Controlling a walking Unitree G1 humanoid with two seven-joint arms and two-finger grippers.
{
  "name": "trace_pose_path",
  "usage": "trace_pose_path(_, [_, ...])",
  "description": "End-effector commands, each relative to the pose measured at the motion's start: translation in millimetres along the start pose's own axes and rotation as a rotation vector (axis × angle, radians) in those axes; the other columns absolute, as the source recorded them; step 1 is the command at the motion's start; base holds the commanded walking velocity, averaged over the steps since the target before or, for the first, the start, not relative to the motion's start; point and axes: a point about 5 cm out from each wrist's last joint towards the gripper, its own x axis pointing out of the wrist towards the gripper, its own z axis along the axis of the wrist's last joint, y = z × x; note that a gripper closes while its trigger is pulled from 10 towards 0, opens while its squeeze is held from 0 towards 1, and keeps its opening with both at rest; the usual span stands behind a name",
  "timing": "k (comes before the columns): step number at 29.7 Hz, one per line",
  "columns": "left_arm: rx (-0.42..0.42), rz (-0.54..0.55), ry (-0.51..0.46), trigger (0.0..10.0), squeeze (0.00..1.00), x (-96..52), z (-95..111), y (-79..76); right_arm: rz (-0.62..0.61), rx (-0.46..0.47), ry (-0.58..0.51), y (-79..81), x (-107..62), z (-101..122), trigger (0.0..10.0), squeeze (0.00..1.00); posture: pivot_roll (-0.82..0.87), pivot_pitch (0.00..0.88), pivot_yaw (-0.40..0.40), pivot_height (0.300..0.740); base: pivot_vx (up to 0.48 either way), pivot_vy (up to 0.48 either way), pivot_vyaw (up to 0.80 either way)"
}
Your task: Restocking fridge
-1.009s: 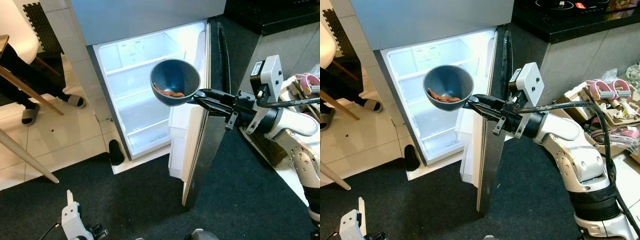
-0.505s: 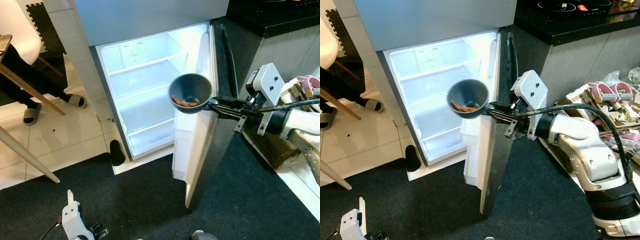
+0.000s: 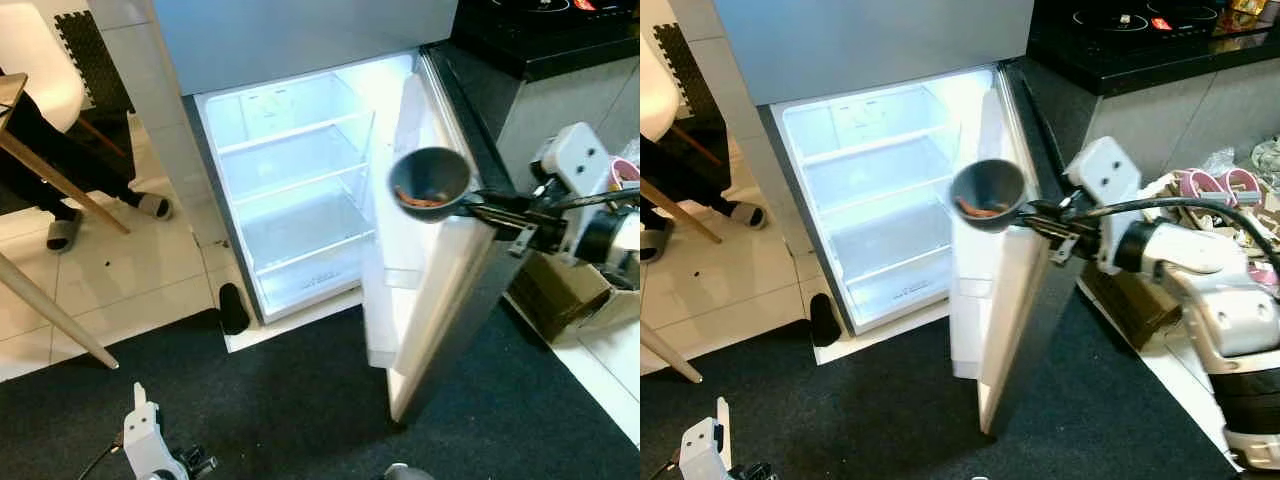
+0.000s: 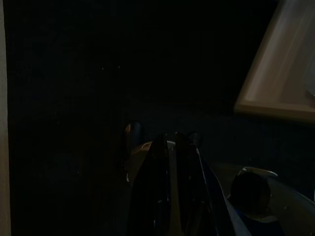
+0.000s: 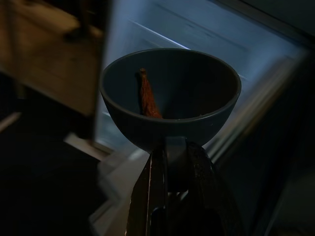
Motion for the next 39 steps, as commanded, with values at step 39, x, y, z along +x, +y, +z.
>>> trace_pose_path(39, [0.025,0.026,-0.035,10.0,0.00,3.5,-1.1,-5.1,0.011,0.351,-0.371,54.8,83.5,13.0,10.0,0.00,-0.08,0.053,0.040,0.740,0.000,0.000,0.00])
